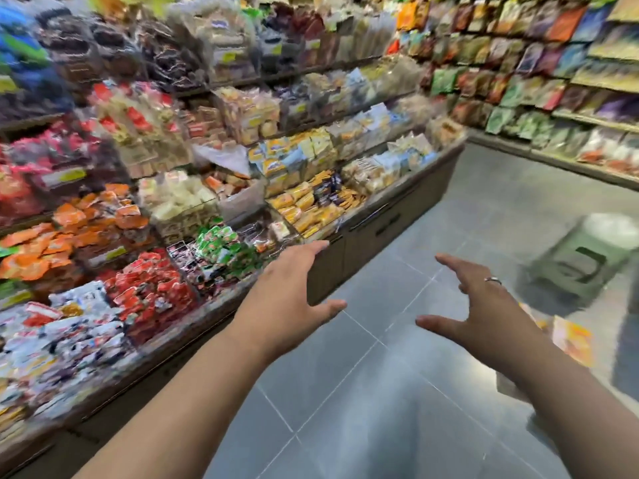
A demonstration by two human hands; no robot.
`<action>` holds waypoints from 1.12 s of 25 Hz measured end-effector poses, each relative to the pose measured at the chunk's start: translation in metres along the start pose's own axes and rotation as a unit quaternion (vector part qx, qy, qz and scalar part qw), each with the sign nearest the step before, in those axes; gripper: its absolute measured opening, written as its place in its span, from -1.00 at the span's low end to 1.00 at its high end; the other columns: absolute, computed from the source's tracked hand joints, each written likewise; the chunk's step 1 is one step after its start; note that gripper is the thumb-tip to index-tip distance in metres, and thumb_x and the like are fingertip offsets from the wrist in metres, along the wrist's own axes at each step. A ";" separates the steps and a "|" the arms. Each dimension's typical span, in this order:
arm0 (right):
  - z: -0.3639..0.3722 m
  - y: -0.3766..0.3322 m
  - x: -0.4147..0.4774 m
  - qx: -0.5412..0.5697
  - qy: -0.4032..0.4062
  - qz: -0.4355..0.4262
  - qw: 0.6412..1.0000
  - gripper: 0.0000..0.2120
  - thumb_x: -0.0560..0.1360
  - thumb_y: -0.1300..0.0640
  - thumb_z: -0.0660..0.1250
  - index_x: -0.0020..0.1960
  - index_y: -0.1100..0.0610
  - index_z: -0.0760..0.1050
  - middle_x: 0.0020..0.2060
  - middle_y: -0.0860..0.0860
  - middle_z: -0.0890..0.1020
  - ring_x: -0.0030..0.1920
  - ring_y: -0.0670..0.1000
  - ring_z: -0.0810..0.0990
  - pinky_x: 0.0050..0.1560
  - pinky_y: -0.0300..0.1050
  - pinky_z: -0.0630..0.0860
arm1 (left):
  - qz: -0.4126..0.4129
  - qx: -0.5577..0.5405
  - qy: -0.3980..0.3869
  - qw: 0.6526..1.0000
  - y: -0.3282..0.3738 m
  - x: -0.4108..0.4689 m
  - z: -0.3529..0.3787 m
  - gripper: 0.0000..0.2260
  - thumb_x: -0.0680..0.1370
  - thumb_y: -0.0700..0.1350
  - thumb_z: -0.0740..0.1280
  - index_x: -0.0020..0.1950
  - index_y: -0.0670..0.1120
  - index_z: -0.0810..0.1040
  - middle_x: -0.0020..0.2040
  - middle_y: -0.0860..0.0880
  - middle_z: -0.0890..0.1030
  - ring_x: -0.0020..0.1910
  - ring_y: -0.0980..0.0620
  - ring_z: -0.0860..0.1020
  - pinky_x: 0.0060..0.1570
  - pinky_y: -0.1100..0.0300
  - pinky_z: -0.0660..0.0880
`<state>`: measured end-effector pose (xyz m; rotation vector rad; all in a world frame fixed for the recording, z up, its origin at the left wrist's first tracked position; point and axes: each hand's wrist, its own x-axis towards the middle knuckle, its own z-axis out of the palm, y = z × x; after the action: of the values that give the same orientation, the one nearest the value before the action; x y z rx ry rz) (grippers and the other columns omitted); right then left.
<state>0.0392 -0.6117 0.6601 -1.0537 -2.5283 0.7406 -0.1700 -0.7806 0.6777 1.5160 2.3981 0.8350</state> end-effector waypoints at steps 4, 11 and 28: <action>-0.010 0.014 0.003 -0.006 0.069 0.085 0.994 -0.15 0.29 -0.12 0.56 0.45 -0.22 0.19 0.37 -0.08 0.34 0.32 -0.05 0.37 0.14 -0.16 0.30 | 0.100 -0.006 -0.063 0.993 0.005 0.062 0.011 -0.24 0.43 0.22 0.43 0.52 0.17 0.12 0.49 0.13 0.24 0.44 0.09 0.26 0.44 0.14 0.22; -0.015 0.055 -0.027 -0.004 0.159 0.239 0.958 -0.13 0.25 -0.06 0.59 0.45 -0.17 0.23 0.32 -0.15 0.34 0.18 -0.12 0.46 0.14 -0.13 0.36 | 0.234 -0.017 -0.165 0.958 0.037 0.145 0.057 -0.23 0.43 0.23 0.42 0.52 0.19 0.09 0.49 0.11 0.25 0.43 0.06 0.29 0.40 0.12 0.27; -0.135 0.290 0.049 -0.027 0.184 0.371 0.910 -0.11 0.32 -0.15 0.53 0.50 -0.16 0.12 0.48 -0.06 0.22 0.42 0.01 0.30 0.33 -0.04 0.34 | 0.333 -0.006 -0.239 0.912 0.234 0.339 0.254 -0.25 0.45 0.18 0.42 0.54 0.15 0.11 0.49 0.11 0.26 0.44 0.08 0.28 0.38 0.18 0.22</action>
<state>0.2317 -0.3565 0.6113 -1.9967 -1.8054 0.5602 -0.0352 -0.3170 0.6428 2.2560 1.5277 0.4785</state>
